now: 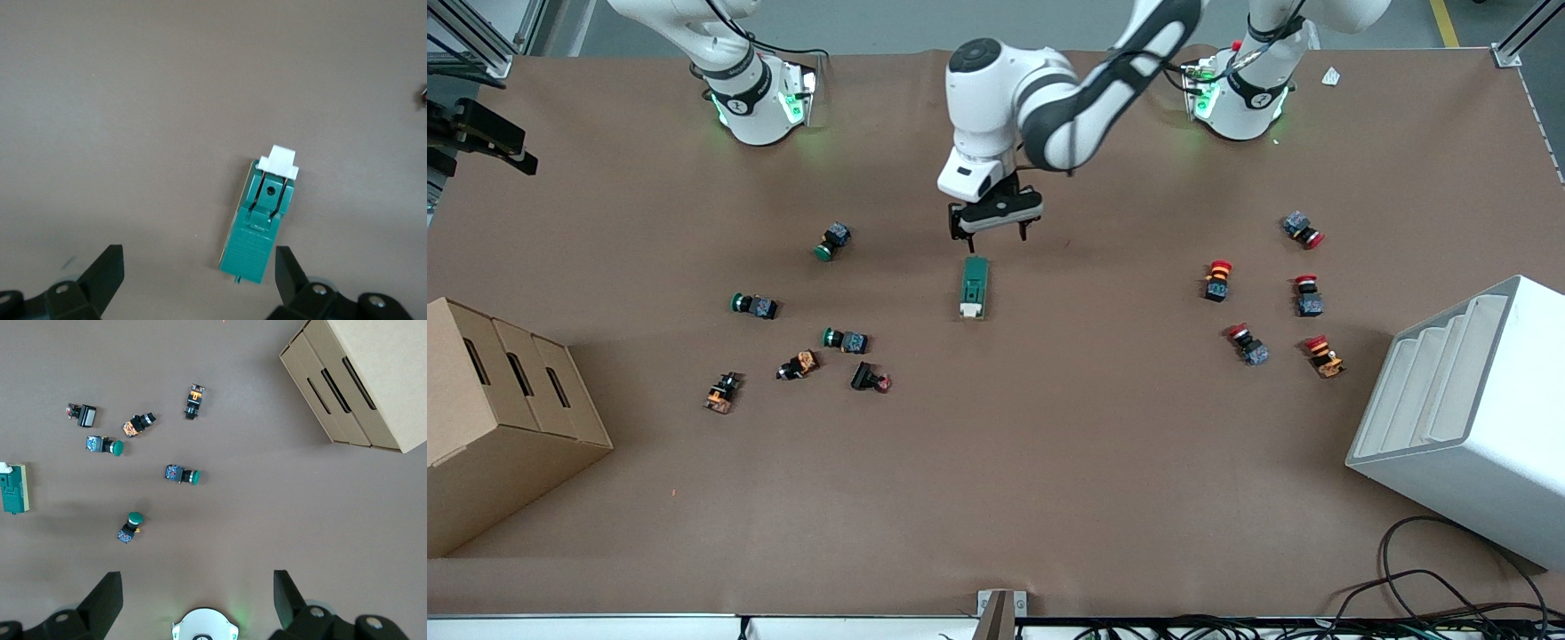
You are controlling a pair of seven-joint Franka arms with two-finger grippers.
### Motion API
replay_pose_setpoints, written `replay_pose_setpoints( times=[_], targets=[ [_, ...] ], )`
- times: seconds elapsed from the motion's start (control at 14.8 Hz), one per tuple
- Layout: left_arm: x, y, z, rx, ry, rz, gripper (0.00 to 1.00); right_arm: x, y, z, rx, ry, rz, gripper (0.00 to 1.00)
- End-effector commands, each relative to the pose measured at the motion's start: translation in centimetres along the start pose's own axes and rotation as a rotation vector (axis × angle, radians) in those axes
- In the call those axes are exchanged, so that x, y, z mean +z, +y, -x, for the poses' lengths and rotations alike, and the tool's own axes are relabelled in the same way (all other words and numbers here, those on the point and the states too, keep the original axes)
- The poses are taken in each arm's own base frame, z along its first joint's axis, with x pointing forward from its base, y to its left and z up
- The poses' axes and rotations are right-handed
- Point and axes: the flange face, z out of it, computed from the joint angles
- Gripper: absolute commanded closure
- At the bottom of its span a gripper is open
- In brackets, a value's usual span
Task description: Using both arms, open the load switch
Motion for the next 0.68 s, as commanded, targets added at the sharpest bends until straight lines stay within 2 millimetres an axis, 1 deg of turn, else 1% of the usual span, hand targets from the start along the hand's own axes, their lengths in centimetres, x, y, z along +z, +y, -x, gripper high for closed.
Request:
replay_pose_setpoints(
  times=[0.0,0.14,0.2,0.34,0.47,0.54,0.61],
  targets=[
    [2.6,1.2,4.0,0.02,0.107,0.027,0.03,-0.3,0.1,0.8,-0.009,0.004,0.012,0.0],
    [3.8,1.5,7.1,0.054,0.16,0.047,0.03,-0.3,0.1,0.8,-0.011,0.004,0.012,0.0],
    [4.1,1.6,8.4,0.075,0.189,0.064,0.03,-0.3,0.1,0.8,-0.009,0.004,0.012,0.0],
    [5.6,1.4,10.8,0.124,0.257,0.096,0.05,-0.3,0.1,0.8,-0.009,0.004,0.012,0.0],
    [7.3,0.9,11.9,0.159,0.312,0.117,0.05,-0.4,0.0,0.8,-0.005,0.005,0.012,0.0],
    [7.9,0.6,13.0,0.203,0.349,0.119,0.05,-0.4,0.0,0.8,-0.003,0.005,0.012,0.0],
    [8.8,0.2,13.2,0.226,0.387,0.103,0.05,-0.7,-0.1,0.7,-0.011,0.011,0.013,0.0]
  ],
)
